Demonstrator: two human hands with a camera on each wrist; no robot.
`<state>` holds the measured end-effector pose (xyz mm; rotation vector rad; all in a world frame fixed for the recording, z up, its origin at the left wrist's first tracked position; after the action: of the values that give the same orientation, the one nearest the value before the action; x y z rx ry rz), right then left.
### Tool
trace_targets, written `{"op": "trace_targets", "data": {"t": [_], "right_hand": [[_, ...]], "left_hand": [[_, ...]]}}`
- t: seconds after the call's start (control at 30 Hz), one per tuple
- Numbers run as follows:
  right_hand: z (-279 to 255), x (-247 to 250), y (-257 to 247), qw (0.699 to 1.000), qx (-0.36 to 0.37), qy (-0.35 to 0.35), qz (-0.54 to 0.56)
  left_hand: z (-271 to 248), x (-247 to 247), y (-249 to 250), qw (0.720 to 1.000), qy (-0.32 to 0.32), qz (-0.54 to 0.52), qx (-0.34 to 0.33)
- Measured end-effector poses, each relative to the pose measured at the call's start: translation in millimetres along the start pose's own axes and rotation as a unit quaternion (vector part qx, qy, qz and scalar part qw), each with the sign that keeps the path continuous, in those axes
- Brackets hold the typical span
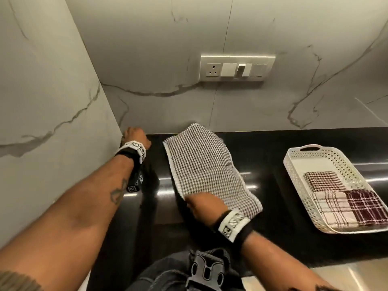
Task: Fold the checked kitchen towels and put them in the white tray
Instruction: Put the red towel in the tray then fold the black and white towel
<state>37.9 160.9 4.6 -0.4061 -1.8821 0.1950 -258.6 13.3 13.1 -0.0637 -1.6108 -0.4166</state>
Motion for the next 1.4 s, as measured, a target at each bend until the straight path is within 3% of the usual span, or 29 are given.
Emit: {"op": "trace_targets", "data": {"t": [0.1, 0.17, 0.27, 0.37, 0.53, 0.77, 0.87, 0.93, 1.0, 1.1, 1.27, 1.3, 1.4], "right_hand": [[-1.9, -47.3, -10.8, 0.994, 0.03, -0.107, 0.019], [-4.1, -56.1, -4.8, 0.991, 0.019, -0.122, 0.058], [-5.5, -49.7, 29.1, 0.991, -0.03, -0.054, 0.118], [-18.2, -49.6, 84.1, 0.99, -0.083, 0.023, 0.11], [-68.1, -80.1, 154.8, 0.994, -0.111, 0.009, 0.007], [-94.0, -89.3, 191.1, 0.995, -0.086, -0.046, -0.016], [-100.3, -76.9, 200.9, 0.99, -0.128, 0.039, 0.033], [-115.4, -72.6, 211.7, 0.968, -0.202, 0.1, 0.107], [-131.2, -82.1, 216.7, 0.943, -0.246, 0.09, 0.204], [-147.6, -97.6, 207.7, 0.92, -0.234, 0.032, 0.312], [-151.2, -92.3, 217.7, 0.869, -0.266, 0.049, 0.414], [-153.3, -91.7, 223.3, 0.871, -0.278, 0.054, 0.401], [-162.4, -92.3, 238.5, 0.923, -0.255, 0.084, 0.274]], "left_hand": [[-50.9, -38.3, 3.6, 0.999, -0.044, -0.022, 0.013], [-85.4, -57.7, 12.1, 0.997, -0.054, -0.043, -0.02], [-141.7, -79.9, 37.7, 0.985, -0.061, -0.074, -0.144], [-200.9, -101.2, 63.3, 0.96, -0.073, -0.086, -0.255], [-283.1, -125.0, 90.0, 0.918, -0.096, -0.091, -0.373], [-340.8, -135.6, 104.0, 0.948, -0.141, -0.025, -0.285], [-356.3, -132.8, 106.3, 0.961, -0.128, -0.053, -0.238], [-366.6, -129.8, 100.9, 0.969, -0.105, -0.103, -0.199], [-379.4, -127.3, 96.0, 0.974, -0.085, -0.128, -0.167], [-399.9, -131.8, 89.4, 0.973, -0.088, -0.137, -0.163], [-417.6, -134.6, 86.2, 0.97, -0.074, -0.13, -0.189], [-421.3, -133.5, 88.4, 0.972, -0.066, -0.117, -0.194], [-430.6, -134.3, 89.7, 0.977, -0.041, -0.092, -0.186]]}}
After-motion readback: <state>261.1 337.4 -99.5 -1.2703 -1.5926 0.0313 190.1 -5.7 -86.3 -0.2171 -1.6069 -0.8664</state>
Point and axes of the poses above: each hand's wrist, its own z-axis towards the middle knuckle, its own x-axis out of the back of the hand, y = z × x, the point moved 5 cm from there along z, towards the middle knuckle, and after that the axes turned 12 degrees about -x, right-handed, at the moved point
